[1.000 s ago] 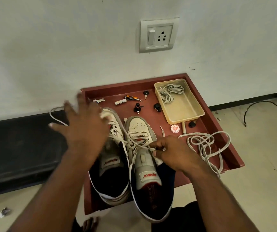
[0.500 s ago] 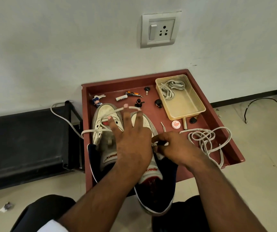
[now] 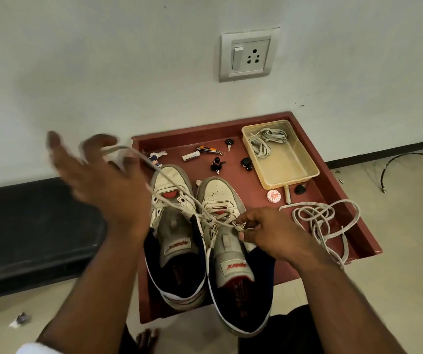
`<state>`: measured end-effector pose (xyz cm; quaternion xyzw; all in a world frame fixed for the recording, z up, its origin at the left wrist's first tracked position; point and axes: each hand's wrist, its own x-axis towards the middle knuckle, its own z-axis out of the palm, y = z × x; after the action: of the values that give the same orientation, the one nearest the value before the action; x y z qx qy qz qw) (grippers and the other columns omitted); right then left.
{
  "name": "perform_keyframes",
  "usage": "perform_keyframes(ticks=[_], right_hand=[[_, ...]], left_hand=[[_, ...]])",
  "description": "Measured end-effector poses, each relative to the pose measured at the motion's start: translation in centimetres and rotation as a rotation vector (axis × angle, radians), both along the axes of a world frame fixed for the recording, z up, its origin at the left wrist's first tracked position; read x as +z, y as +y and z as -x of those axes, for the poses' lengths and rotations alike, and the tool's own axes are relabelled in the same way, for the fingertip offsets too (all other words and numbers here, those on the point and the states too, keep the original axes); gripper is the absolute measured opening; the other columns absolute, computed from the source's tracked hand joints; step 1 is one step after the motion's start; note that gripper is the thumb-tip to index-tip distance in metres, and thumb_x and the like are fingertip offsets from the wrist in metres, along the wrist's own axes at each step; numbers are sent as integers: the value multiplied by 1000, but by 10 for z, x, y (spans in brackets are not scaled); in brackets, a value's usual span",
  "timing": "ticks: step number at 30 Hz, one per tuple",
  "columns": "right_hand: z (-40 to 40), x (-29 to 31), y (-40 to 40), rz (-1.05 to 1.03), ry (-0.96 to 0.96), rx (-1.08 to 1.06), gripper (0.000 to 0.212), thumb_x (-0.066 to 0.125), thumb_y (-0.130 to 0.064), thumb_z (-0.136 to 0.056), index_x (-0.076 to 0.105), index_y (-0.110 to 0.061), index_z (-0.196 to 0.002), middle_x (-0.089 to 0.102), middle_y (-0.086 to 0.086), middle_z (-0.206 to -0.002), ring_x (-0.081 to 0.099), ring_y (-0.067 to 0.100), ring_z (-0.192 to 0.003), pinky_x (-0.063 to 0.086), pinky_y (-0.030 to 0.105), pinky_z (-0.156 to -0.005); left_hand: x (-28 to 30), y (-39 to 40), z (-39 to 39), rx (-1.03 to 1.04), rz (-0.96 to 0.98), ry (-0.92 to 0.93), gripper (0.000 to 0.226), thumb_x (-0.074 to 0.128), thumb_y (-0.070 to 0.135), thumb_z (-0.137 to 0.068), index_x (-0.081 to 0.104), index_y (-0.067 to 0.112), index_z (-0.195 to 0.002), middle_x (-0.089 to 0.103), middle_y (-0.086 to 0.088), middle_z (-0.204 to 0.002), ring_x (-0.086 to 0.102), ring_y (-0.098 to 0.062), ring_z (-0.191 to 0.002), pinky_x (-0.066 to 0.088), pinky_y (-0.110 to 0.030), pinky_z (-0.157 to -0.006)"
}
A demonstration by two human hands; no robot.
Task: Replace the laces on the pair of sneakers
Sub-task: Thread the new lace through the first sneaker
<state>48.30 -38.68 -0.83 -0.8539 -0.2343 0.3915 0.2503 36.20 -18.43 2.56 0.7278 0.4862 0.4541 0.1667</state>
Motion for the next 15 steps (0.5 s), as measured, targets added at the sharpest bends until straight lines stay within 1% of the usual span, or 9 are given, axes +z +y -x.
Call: perform_keyframes(ticks=[1, 2, 4, 5, 6, 8, 10, 13, 15], right_hand=[[1, 1, 1, 2, -4, -1, 31, 74, -22, -84, 68, -25, -115, 67, -4, -106, 63, 11, -91, 51, 26, -78], [1, 3, 2, 0, -3, -8, 33, 74, -22, -84, 67, -25, -116, 65, -6, -109, 61, 10, -92, 49, 24, -74], [3, 6, 2, -1, 2, -26, 36, 75, -24, -84, 64, -24, -118, 60, -8, -115, 59, 10, -96, 47, 23, -72], [3, 7, 2, -5, 0, -36, 38, 75, -24, -83, 62, -23, -119, 58, -8, -118, 59, 11, -99, 48, 25, -76], [3, 7, 1, -13, 2, -50, 40, 76, -24, -82, 62, -23, -120, 58, -8, -120, 59, 12, -101, 49, 27, -81], [4, 8, 0, -25, 26, -67, 44, 76, -23, -82, 59, -24, -122, 58, -9, -121, 57, 10, -102, 49, 26, -84], [4, 9, 1, -15, 43, -87, 47, 78, -24, -80, 58, -25, -123, 58, -8, -118, 57, 9, -96, 47, 20, -73], [4, 11, 2, 53, 4, -173, 37, 83, -32, -73, 62, -20, -101, 64, -4, -94, 61, 10, -78, 46, 23, -59], [5, 11, 2, 86, 5, -189, 31, 83, -34, -73, 64, -16, -91, 65, -1, -81, 62, 12, -68, 48, 24, -55]], left_hand=[[1, -16, -10, -128, 54, 152, 44, 66, 32, -86, 56, 18, -126, 15, -17, -161, 9, -38, -149, 21, -58, -115], [1, -34, -18, -284, 101, 370, 49, 65, 34, -86, 51, 24, -132, 8, -13, -163, 1, -35, -150, 9, -62, -115], [-4, -65, -29, -580, 137, 793, 42, 60, 44, -90, 50, 36, -130, -2, -2, -165, -12, -30, -150, -13, -65, -110], [-9, -76, -31, -658, 150, 970, 38, 58, 48, -91, 53, 38, -127, -5, 0, -165, -16, -32, -149, -17, -68, -106], [-16, -82, -31, -677, 161, 1101, 34, 57, 47, -91, 57, 38, -124, -3, -1, -165, -16, -36, -149, -17, -71, -104], [-21, -86, -30, -632, 149, 1194, 26, 57, 37, -92, 62, 34, -118, 6, -4, -165, -12, -41, -148, -14, -75, -103], [-19, -85, -31, -625, 107, 1194, 21, 60, 32, -92, 65, 34, -112, 9, -2, -164, -11, -42, -148, -12, -76, -102], [-17, -81, -34, -694, 106, 1156, 15, 66, 32, -89, 68, 36, -104, 4, 4, -164, -13, -37, -149, -12, -73, -105], [-16, -81, -33, -701, 129, 1130, 15, 66, 36, -88, 68, 35, -103, 5, 6, -163, -10, -33, -149, -8, -69, -109]])
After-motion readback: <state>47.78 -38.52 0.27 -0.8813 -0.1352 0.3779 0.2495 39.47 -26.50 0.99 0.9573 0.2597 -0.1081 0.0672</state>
